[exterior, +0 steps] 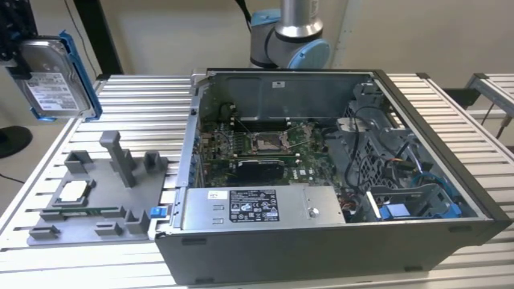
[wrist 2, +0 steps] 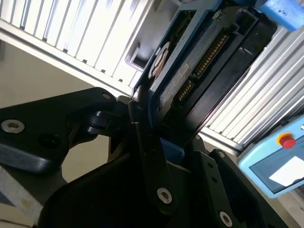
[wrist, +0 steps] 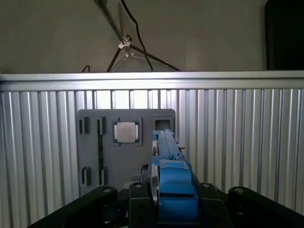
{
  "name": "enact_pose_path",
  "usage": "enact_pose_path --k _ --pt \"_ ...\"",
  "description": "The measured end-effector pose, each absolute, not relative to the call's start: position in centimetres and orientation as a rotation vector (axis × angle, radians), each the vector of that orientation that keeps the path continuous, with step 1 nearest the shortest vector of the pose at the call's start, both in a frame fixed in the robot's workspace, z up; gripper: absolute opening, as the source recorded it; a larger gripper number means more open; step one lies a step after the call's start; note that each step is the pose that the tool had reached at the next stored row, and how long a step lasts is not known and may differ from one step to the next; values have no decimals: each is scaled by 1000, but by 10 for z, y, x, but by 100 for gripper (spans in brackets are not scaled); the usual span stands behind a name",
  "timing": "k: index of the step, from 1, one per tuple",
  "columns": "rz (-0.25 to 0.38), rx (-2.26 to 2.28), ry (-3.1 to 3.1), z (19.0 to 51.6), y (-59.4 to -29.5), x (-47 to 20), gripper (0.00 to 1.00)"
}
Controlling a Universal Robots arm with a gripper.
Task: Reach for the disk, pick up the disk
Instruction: 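Pick up the disk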
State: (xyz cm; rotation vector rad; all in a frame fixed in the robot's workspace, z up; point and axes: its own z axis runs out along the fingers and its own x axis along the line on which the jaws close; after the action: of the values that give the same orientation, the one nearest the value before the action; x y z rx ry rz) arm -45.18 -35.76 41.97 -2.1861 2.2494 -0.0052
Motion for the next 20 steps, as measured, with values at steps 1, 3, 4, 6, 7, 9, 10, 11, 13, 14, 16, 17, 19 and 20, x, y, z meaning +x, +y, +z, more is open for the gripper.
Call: enact_pose_path --k 1,3,4,6,7,9,10,11,13,14,16,17,19,20 --pt "-5 -2186 2249 421 -358 -452 0" --pt "-5 -2186 2250 425 -358 -452 0" --pt "-5 -2186 2249 426 -358 -452 0" --pt "-5 -2186 2250 431 -358 -452 0" --pt "-5 -2186 2250 432 -358 -452 0" --pt "-5 -2187 2250 435 -358 -452 0" --pt "-5 -2187 2250 436 -358 -452 0" --pt "-5 -2187 2250 438 -358 -452 0" --pt "-4 -2187 2250 440 -358 -452 0" --pt "-4 -2187 2250 442 -358 -452 0" --pt "-4 -2187 2250 445 -358 -452 0" --pt "-4 -2187 2250 447 -358 -452 0" --pt "-4 -2187 2250 452 -358 -452 0" --pt "-4 -2187 2250 454 -358 -452 0"
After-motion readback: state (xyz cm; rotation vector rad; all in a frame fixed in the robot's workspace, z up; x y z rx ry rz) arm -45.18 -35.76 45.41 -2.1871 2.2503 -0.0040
